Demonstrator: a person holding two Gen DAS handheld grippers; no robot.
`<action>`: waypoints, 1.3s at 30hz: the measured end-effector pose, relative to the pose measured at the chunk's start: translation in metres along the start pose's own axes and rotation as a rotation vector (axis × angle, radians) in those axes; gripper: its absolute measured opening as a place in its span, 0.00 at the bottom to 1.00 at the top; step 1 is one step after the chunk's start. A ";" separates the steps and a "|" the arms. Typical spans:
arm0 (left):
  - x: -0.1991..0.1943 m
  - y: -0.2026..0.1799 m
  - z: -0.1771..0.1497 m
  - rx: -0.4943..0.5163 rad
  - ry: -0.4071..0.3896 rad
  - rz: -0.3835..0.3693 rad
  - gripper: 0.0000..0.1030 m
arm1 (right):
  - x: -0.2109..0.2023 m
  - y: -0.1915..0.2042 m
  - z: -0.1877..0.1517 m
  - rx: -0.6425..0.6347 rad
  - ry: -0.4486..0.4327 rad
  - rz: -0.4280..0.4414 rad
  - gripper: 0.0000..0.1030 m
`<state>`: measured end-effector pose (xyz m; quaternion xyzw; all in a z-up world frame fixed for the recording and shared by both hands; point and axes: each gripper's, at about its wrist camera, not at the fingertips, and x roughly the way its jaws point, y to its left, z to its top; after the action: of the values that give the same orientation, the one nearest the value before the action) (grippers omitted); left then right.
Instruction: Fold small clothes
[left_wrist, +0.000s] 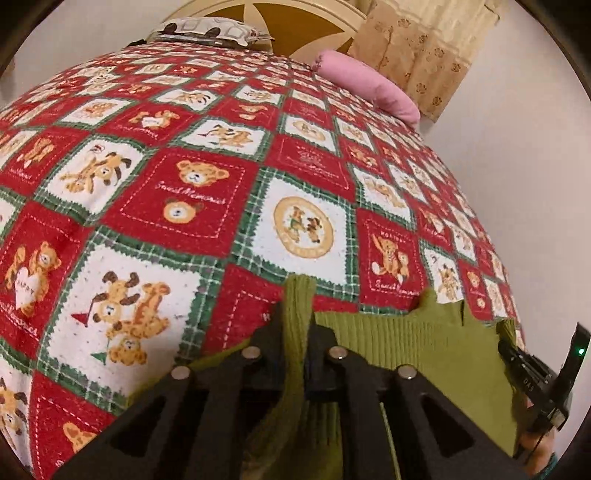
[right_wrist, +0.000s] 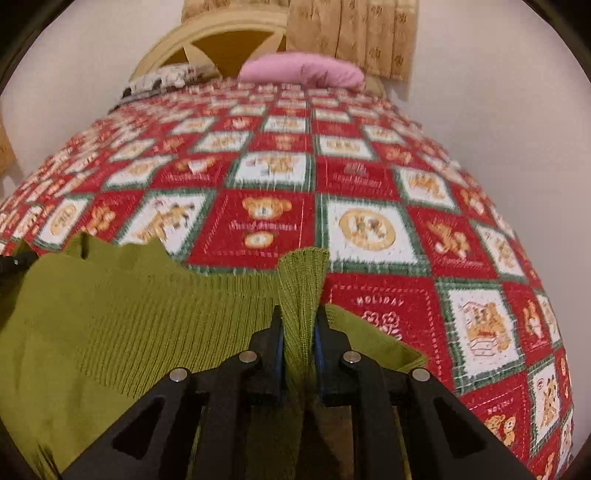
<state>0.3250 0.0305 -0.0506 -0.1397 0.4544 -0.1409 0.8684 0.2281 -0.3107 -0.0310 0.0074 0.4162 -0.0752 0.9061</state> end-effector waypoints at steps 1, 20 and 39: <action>0.000 -0.001 0.001 0.001 0.005 0.003 0.11 | 0.000 -0.002 0.001 -0.001 0.013 0.012 0.17; -0.100 -0.032 -0.096 0.196 -0.065 0.100 0.66 | -0.104 -0.021 -0.101 0.041 -0.008 -0.040 0.28; -0.075 -0.041 -0.121 0.280 -0.068 0.156 0.98 | -0.133 -0.055 -0.081 0.166 -0.127 0.022 0.00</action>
<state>0.1790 0.0069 -0.0451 0.0134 0.4100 -0.1302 0.9027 0.0743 -0.3420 0.0192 0.0823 0.3502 -0.0997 0.9277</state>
